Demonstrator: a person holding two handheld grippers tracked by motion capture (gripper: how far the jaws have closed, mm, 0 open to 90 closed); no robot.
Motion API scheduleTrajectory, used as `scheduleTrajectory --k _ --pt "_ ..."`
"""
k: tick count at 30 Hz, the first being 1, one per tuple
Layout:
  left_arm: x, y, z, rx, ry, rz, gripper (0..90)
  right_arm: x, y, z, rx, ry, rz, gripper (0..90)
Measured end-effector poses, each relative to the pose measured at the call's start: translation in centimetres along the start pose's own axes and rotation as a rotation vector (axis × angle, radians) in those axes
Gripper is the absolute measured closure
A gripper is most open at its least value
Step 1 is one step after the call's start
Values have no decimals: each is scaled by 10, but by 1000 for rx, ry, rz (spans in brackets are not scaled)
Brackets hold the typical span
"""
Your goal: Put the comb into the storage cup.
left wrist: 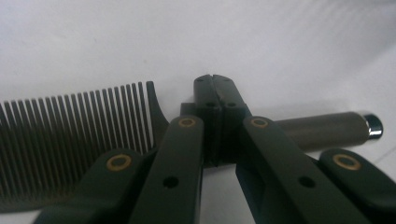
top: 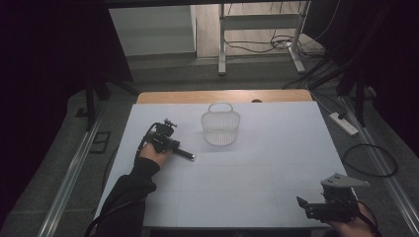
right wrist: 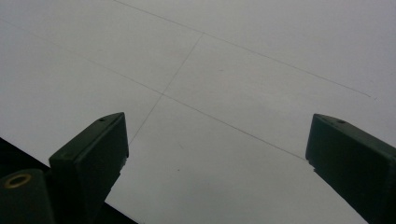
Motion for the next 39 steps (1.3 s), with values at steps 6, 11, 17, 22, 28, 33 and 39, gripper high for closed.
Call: scheduleTrajectory --k 6,11,17,22,28,33,39 --pt "10 3 -7 12 -5 9 892 0 0 0 0 1 -1 64" --pt "20 7 -15 21 -13 14 892 0 0 0 -1 3 -2 64" --pt "33 10 -22 34 -16 35 892 -1 0 1 -2 6 -4 64" --pt "45 13 -30 48 -14 46 892 -1 0 1 -3 8 -6 64" --pt "59 18 -37 50 -23 66 892 -1 0 1 -5 10 -6 64" --pt "71 24 -40 50 -23 85 892 -1 0 2 -5 12 -7 64" --pt "84 30 -40 43 -14 99 892 -1 0 2 -4 13 -6 64"
Point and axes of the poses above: each handheld gripper's, and its own axes: y roughly backward along the jaws, x roughly out of its underside, z roughly to its left, the point moved 10 cm from there along -y, roughly forward along the jaws, and after that the axes turned 8 degrees about x, right-handed, at the moved point
